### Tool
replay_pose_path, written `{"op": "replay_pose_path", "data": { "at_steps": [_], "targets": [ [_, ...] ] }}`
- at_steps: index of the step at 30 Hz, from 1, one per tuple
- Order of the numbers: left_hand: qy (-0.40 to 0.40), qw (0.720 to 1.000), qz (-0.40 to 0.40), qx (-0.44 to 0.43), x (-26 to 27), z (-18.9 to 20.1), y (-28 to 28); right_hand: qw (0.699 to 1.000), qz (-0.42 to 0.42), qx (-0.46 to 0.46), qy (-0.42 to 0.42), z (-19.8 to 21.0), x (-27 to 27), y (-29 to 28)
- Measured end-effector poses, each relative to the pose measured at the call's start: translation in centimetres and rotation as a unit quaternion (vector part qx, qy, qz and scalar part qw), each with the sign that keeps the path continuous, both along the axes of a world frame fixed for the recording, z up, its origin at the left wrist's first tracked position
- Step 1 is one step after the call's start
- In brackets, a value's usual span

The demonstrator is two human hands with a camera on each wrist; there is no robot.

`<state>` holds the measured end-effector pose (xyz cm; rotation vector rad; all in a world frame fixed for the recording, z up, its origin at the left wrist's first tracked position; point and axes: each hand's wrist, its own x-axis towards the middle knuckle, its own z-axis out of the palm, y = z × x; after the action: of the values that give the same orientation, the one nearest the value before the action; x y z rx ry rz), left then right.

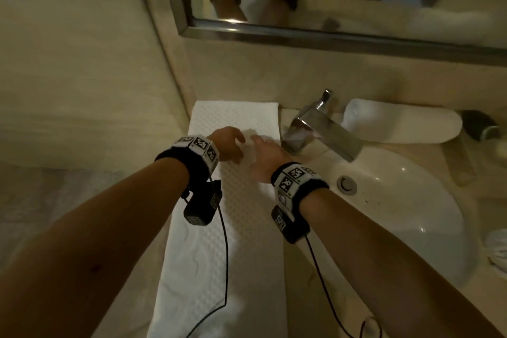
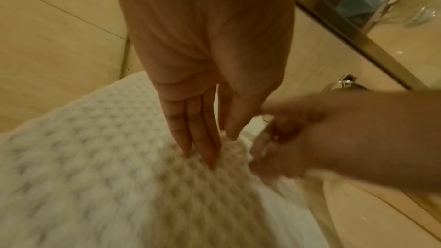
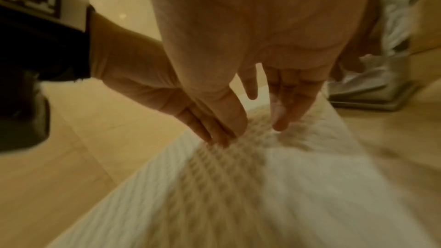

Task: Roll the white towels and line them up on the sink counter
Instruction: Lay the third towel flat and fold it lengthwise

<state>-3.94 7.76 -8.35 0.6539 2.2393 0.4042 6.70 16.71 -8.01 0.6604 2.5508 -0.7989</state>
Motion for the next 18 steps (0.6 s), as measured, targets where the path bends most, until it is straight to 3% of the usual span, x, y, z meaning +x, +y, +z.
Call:
{"op": "replay_pose_path", "data": {
  "at_steps": [4, 5, 6, 8, 10, 12, 14, 16, 18],
  "targets": [
    [-0.132, 0.987, 0.082, 0.037, -2.9, -0.5, 0.1, 0.985, -0.097, -0.121, 0.073, -1.1, -5.0, 0.3],
    [-0.129, 0.983, 0.120, 0.048, -4.2, -0.4, -0.1, 0.979, -0.124, -0.139, 0.078, -1.7, -5.6, 0.5],
    [-0.088, 0.984, 0.149, 0.051, -5.8, -0.4, -0.2, 0.975, -0.146, -0.150, 0.079, -2.4, -6.3, 0.7],
    [0.070, 0.987, 0.146, 0.001, -9.0, -0.3, -0.6, 0.975, -0.154, -0.140, 0.073, -3.6, -7.2, 1.1],
    [0.150, 0.981, 0.115, -0.054, -11.0, -0.6, -1.2, 0.993, -0.090, -0.067, 0.026, -4.0, -8.1, 0.9],
    [0.138, 0.983, 0.091, -0.076, -11.8, -1.6, -1.1, 0.998, -0.047, 0.020, -0.028, -3.8, -8.9, 0.1],
    [0.116, 0.986, 0.090, -0.081, -11.9, -2.7, -0.8, 0.997, -0.027, 0.076, -0.010, -3.5, -9.9, -0.7],
    [0.115, 0.986, 0.096, -0.077, -12.2, -3.1, -0.6, 0.995, 0.040, 0.072, 0.054, -3.7, -11.2, -1.5],
    [0.131, 0.986, 0.051, -0.089, -12.4, -2.9, -0.7, 0.988, 0.122, 0.014, 0.090, -3.6, -12.1, -2.1]
  ]
}}
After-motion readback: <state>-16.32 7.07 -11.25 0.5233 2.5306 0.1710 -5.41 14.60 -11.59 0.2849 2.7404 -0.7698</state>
